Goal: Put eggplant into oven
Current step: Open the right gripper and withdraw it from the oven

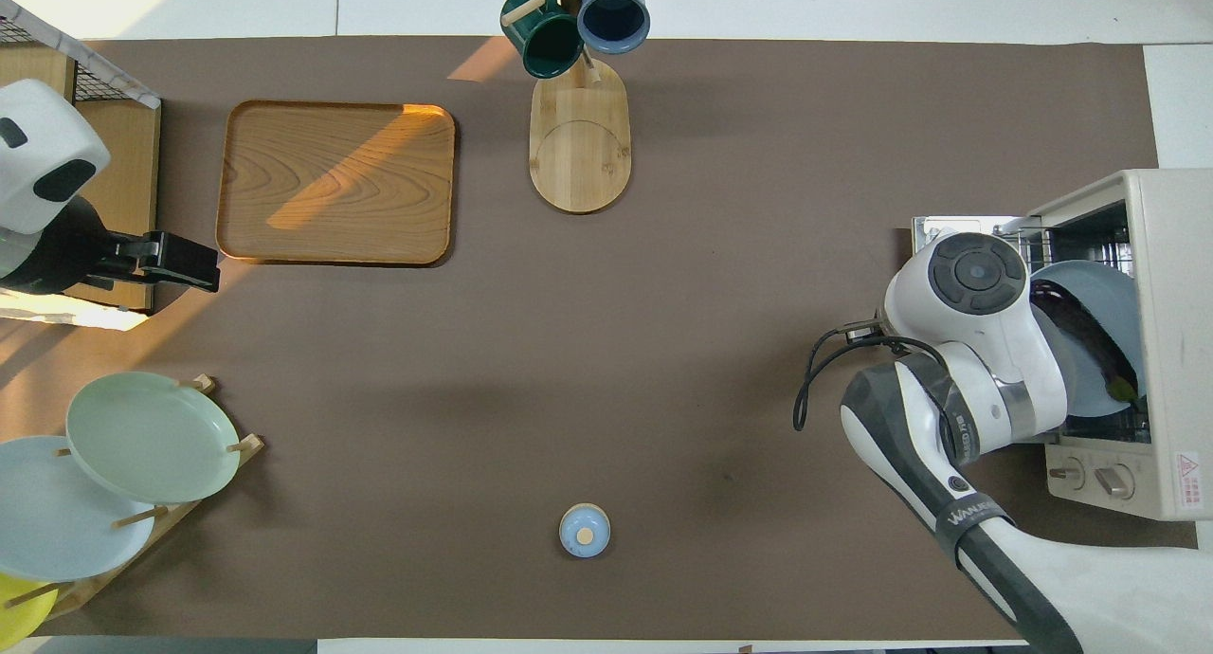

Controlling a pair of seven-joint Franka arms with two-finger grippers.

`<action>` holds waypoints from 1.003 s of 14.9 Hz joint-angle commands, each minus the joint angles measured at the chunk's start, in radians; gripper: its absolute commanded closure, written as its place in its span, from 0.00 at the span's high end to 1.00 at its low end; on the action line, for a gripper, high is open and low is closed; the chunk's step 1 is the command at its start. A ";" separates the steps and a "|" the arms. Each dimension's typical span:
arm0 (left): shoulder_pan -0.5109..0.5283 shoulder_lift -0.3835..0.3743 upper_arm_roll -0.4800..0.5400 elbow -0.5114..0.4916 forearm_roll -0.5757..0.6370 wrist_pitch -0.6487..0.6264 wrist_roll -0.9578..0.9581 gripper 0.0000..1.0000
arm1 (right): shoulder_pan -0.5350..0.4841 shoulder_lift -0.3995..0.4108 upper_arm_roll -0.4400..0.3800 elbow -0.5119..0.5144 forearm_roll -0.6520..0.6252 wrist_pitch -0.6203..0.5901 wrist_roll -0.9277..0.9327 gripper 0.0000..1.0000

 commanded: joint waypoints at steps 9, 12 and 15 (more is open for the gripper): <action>0.005 -0.005 -0.003 0.005 0.016 -0.007 0.004 1.00 | -0.035 -0.013 0.007 -0.004 -0.249 -0.066 -0.010 0.00; 0.005 -0.005 -0.003 0.005 0.018 -0.007 0.004 1.00 | -0.056 -0.011 0.006 0.067 -0.255 -0.141 -0.142 0.00; 0.005 -0.005 -0.002 0.005 0.018 -0.007 0.004 1.00 | -0.088 -0.019 0.006 0.172 -0.246 -0.244 -0.281 0.00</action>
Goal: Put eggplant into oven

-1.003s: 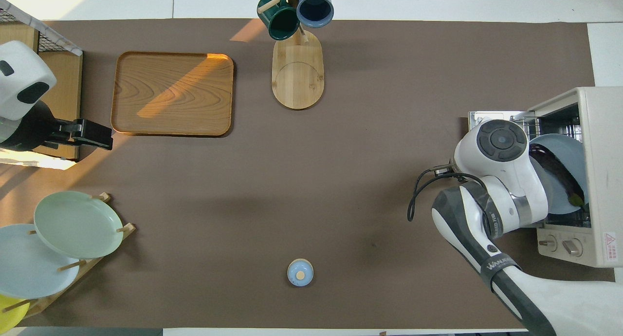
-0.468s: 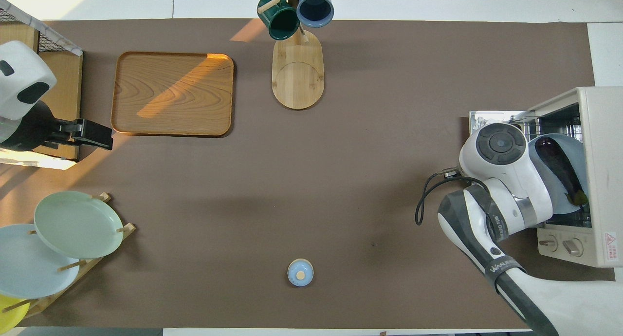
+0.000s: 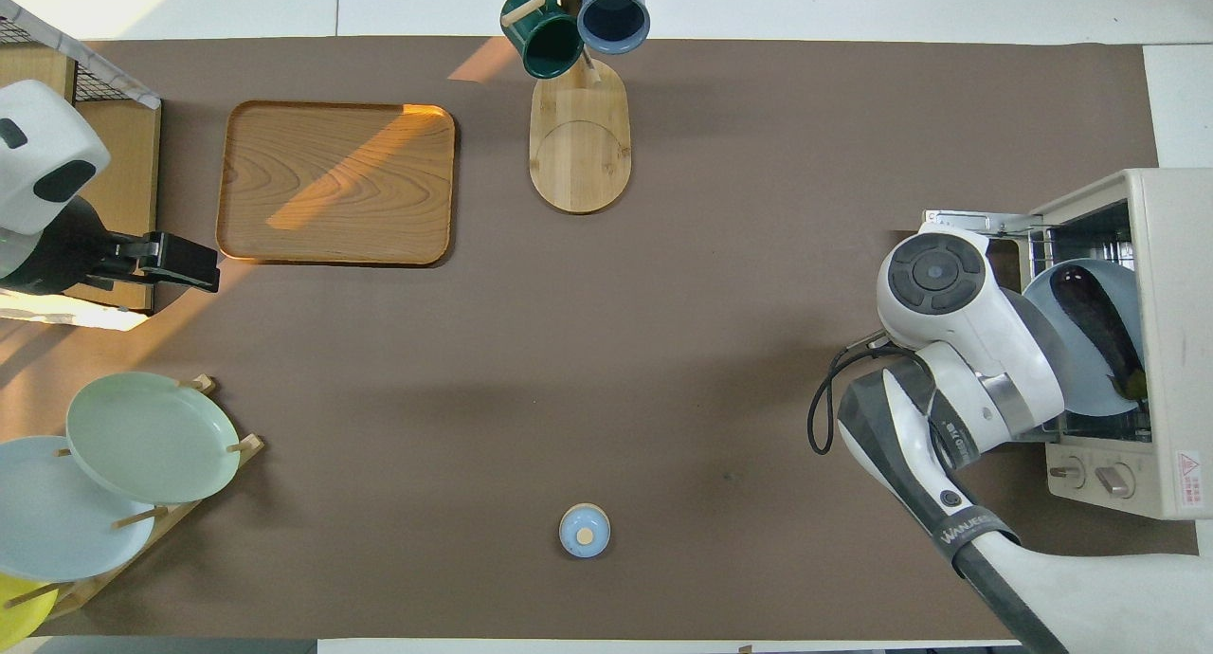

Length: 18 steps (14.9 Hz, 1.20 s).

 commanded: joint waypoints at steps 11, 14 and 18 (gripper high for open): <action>0.005 -0.005 -0.003 0.005 0.018 -0.007 0.004 1.00 | -0.164 -0.064 -0.034 0.156 -0.058 -0.193 -0.276 0.00; 0.005 -0.005 -0.003 0.005 0.016 -0.007 0.004 1.00 | -0.189 -0.086 -0.035 0.157 -0.022 -0.211 -0.306 0.15; 0.005 -0.005 -0.003 0.005 0.016 -0.007 0.004 1.00 | -0.210 -0.131 -0.040 0.260 0.188 -0.309 -0.307 0.89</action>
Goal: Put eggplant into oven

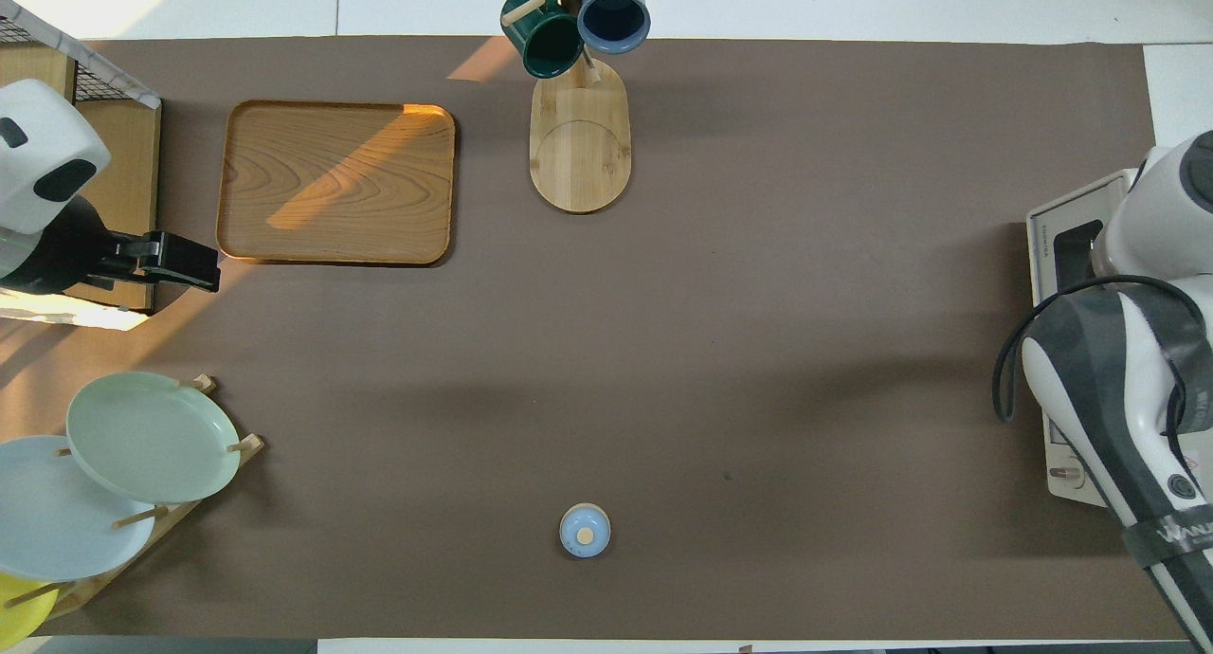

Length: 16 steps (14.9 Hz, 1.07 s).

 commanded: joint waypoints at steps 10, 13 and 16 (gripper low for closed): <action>0.005 -0.005 -0.002 0.005 0.016 -0.007 0.004 1.00 | -0.037 -0.024 0.008 0.199 0.288 -0.180 0.032 1.00; 0.005 -0.005 -0.003 0.005 0.016 -0.007 0.004 1.00 | -0.030 -0.018 0.008 0.209 0.331 -0.192 0.045 1.00; 0.005 -0.005 -0.003 0.005 0.018 -0.007 0.004 1.00 | 0.013 0.012 -0.002 0.276 0.324 -0.224 0.111 1.00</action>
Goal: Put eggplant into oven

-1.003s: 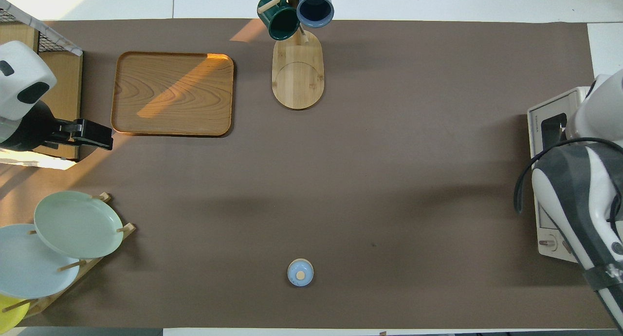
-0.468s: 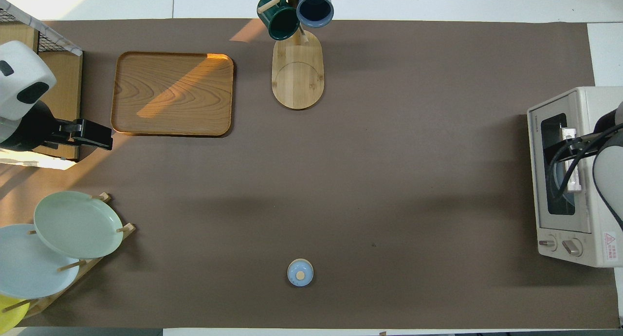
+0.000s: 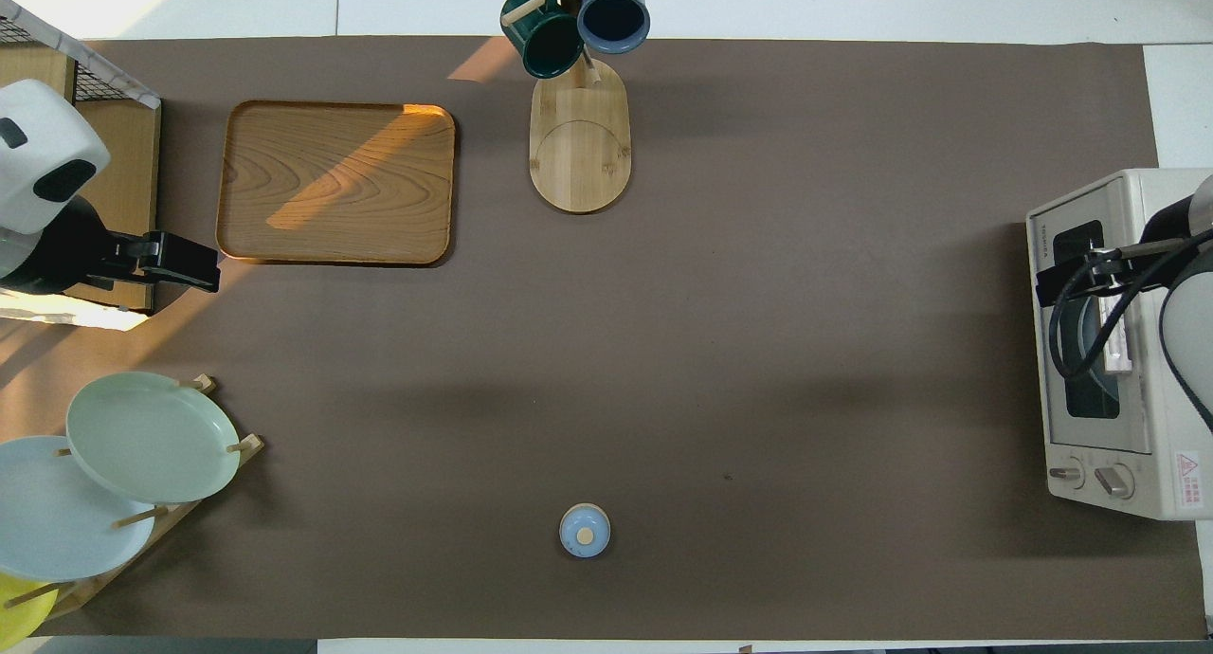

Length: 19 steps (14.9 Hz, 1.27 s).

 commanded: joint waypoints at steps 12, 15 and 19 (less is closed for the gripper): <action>0.005 -0.005 -0.002 0.005 0.016 -0.007 0.004 1.00 | 0.056 0.006 -0.011 0.068 0.019 -0.052 0.050 1.00; 0.005 -0.005 -0.003 0.005 0.018 -0.007 0.004 1.00 | 0.052 0.004 -0.011 0.069 0.019 -0.069 0.050 1.00; 0.005 -0.005 -0.002 0.005 0.018 -0.007 0.004 1.00 | 0.045 0.004 -0.013 0.077 0.024 -0.063 0.057 1.00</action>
